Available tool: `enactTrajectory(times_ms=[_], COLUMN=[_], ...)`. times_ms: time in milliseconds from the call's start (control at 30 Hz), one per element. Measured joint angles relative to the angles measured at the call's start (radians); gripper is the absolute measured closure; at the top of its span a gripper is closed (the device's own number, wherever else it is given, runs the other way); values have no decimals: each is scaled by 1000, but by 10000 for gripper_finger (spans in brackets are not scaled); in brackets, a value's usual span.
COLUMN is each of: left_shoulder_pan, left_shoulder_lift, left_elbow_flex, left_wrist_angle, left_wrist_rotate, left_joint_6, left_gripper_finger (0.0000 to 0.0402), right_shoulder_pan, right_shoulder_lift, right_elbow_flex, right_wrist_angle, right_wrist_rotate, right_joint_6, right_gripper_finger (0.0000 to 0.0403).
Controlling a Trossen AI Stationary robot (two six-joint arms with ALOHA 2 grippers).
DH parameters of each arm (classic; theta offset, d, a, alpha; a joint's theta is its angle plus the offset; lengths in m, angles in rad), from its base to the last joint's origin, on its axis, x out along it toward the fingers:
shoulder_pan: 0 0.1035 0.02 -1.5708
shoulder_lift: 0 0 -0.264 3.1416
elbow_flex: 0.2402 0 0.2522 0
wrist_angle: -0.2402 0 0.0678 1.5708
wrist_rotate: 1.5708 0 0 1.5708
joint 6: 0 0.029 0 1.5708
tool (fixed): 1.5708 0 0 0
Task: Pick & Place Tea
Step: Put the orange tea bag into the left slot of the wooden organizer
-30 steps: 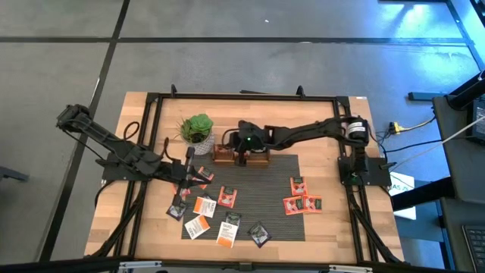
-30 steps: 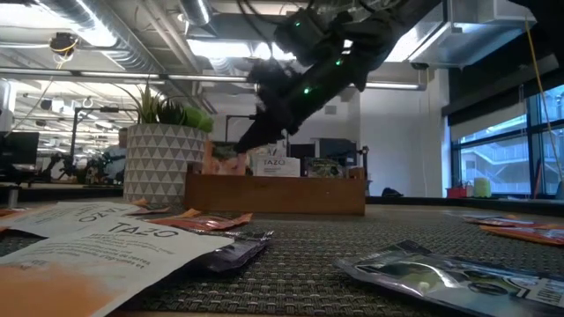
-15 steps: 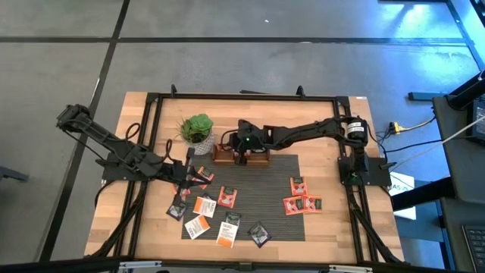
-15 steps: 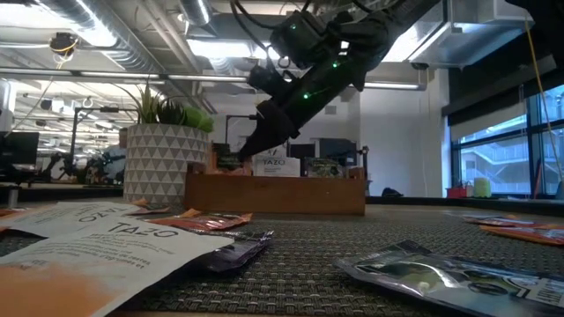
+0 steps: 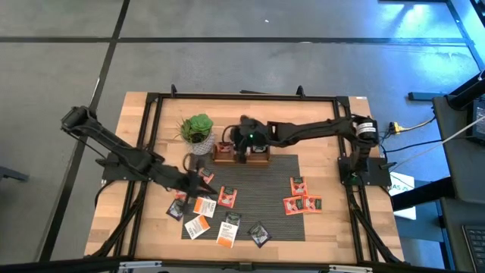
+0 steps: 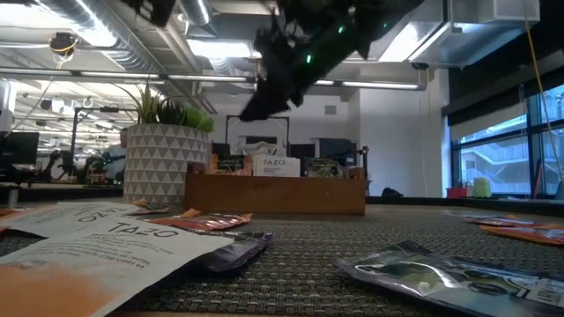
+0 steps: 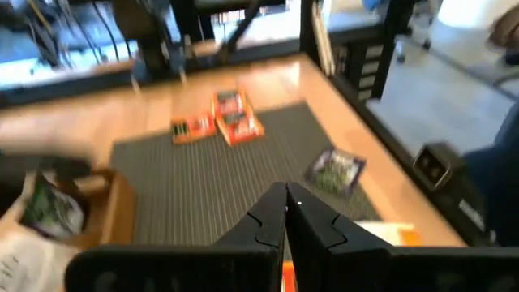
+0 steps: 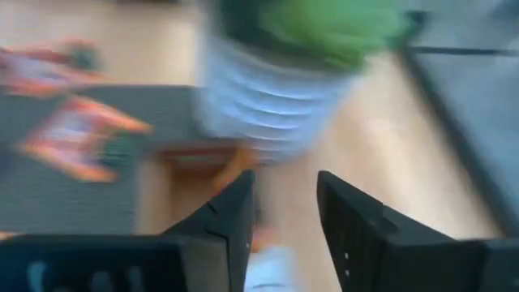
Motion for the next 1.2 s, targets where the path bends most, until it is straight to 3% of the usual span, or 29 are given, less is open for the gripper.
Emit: enactTrajectory(times_ms=[100, 200, 500, 833, 1200], left_shoulder_pan=[0, 0, 0, 2, 27], left_shoulder_lift=[81, 172, 390, 494, 596], left_elbow_flex=[0, 0, 0, 1, 4], left_wrist_angle=[9, 62, 103, 100, 115], left_wrist_rotate=[0, -1, -8, 26, 51], left_joint_6=[-22, -64, -143, -232, -325], left_gripper_finger=[391, 392, 399, 399, 399], right_shoulder_pan=[35, 80, 183, 189, 187], right_shoulder_lift=[-4, 10, 93, 196, 244], right_elbow_flex=[0, 0, -2, -2, 0], right_wrist_angle=[-17, -17, -60, -70, -61], right_wrist_rotate=[-170, -266, -225, -234, -311], right_joint_6=[118, 207, 381, 546, 581], right_gripper_finger=[265, 265, 265, 265, 265])
